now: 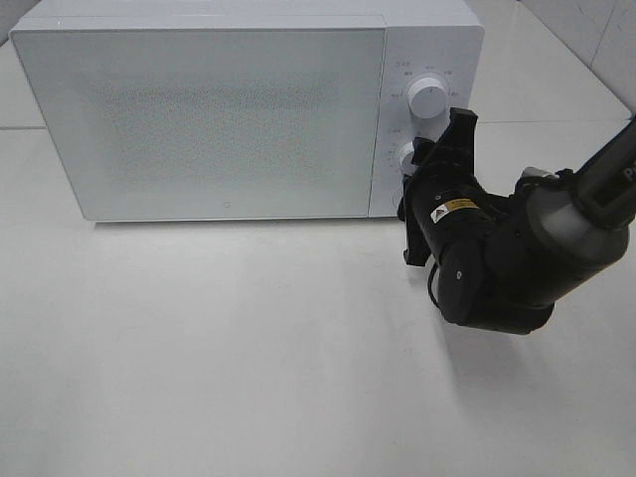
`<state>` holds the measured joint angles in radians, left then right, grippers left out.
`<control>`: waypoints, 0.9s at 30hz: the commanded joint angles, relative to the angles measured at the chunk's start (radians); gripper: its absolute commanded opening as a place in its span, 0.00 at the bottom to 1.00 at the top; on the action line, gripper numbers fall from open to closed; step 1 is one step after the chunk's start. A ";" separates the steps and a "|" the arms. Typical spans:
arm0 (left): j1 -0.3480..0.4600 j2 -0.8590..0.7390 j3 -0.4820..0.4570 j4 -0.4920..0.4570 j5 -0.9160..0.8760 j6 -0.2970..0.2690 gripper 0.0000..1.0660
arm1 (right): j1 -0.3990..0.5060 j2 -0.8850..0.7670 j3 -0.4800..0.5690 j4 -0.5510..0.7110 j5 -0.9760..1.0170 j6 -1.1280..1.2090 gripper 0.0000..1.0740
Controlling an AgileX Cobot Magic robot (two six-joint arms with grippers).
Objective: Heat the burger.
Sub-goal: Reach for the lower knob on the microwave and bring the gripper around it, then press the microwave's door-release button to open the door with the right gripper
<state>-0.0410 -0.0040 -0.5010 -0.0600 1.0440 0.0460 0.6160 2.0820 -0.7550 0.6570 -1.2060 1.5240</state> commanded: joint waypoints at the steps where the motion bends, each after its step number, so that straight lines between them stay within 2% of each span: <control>1: 0.002 -0.022 0.004 0.004 -0.005 -0.008 0.97 | 0.012 -0.007 -0.015 -0.026 -0.079 -0.055 0.31; 3: 0.002 -0.022 0.004 0.004 -0.005 -0.008 0.97 | 0.012 -0.007 -0.015 -0.020 -0.084 -0.055 0.34; 4: 0.002 -0.022 0.004 0.004 -0.005 -0.008 0.97 | 0.012 -0.008 -0.015 -0.019 -0.088 -0.060 0.40; 5: 0.002 -0.022 0.004 0.004 -0.005 -0.008 0.97 | 0.012 -0.008 -0.015 -0.019 -0.088 -0.060 0.40; 7: 0.002 -0.022 0.004 0.004 -0.005 -0.008 0.97 | 0.012 -0.010 -0.012 -0.015 -0.087 -0.087 0.53; 8: 0.002 -0.022 0.004 0.004 -0.005 -0.008 0.97 | 0.012 -0.010 -0.012 -0.015 -0.087 -0.087 0.53; 9: 0.002 -0.022 0.004 0.004 -0.005 -0.008 0.97 | 0.012 -0.022 -0.003 -0.016 -0.064 -0.087 0.63; 10: 0.002 -0.022 0.004 0.004 -0.005 -0.008 0.97 | 0.012 -0.030 0.004 -0.019 -0.036 -0.087 0.68; 11: 0.002 -0.022 0.004 0.004 -0.005 -0.008 0.97 | 0.012 -0.030 0.004 -0.019 -0.036 -0.087 0.68; 12: 0.002 -0.022 0.004 0.004 -0.005 -0.008 0.97 | 0.013 -0.046 0.028 -0.023 0.014 -0.089 0.77; 13: 0.002 -0.022 0.004 0.004 -0.005 -0.008 0.97 | 0.013 -0.052 0.041 -0.026 0.030 -0.097 0.79; 17: 0.002 -0.022 0.004 0.004 -0.005 -0.008 0.97 | 0.016 -0.072 0.081 -0.048 0.045 -0.136 0.80; 19: 0.002 -0.022 0.004 0.004 -0.005 -0.008 0.97 | 0.016 -0.115 0.140 -0.131 0.061 -0.170 0.76; 27: 0.002 -0.022 0.004 0.004 -0.006 -0.008 0.97 | 0.016 -0.214 0.241 -0.185 0.107 -0.256 0.72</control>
<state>-0.0410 -0.0040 -0.5010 -0.0600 1.0440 0.0460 0.6280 1.9190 -0.5470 0.5040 -1.1150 1.3260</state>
